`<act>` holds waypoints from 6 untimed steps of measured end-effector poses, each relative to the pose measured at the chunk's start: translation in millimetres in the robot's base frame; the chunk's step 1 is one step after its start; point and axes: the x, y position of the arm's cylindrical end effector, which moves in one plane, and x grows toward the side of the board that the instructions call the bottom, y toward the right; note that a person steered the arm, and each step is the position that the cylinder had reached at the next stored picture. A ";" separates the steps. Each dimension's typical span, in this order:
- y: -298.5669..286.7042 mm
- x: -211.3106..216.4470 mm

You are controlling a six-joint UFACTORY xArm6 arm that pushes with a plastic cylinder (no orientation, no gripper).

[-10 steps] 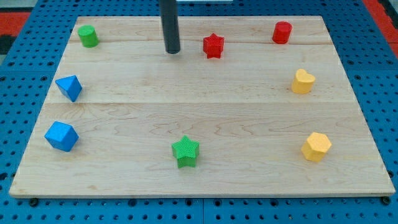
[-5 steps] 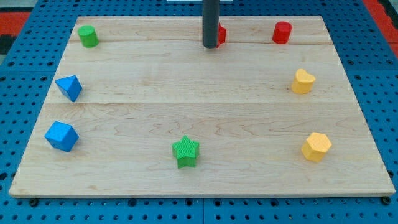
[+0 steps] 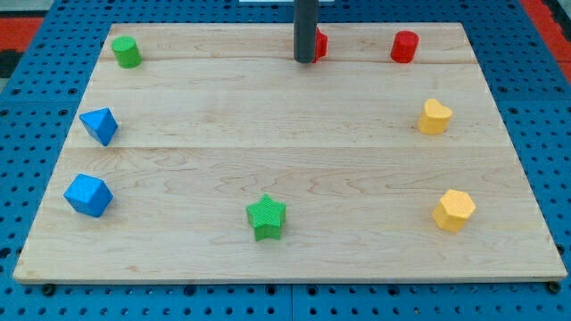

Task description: Move the red star to the top center

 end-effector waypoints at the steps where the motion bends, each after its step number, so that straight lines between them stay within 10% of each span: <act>1: -0.3 0.0; 6: -30.8 0.1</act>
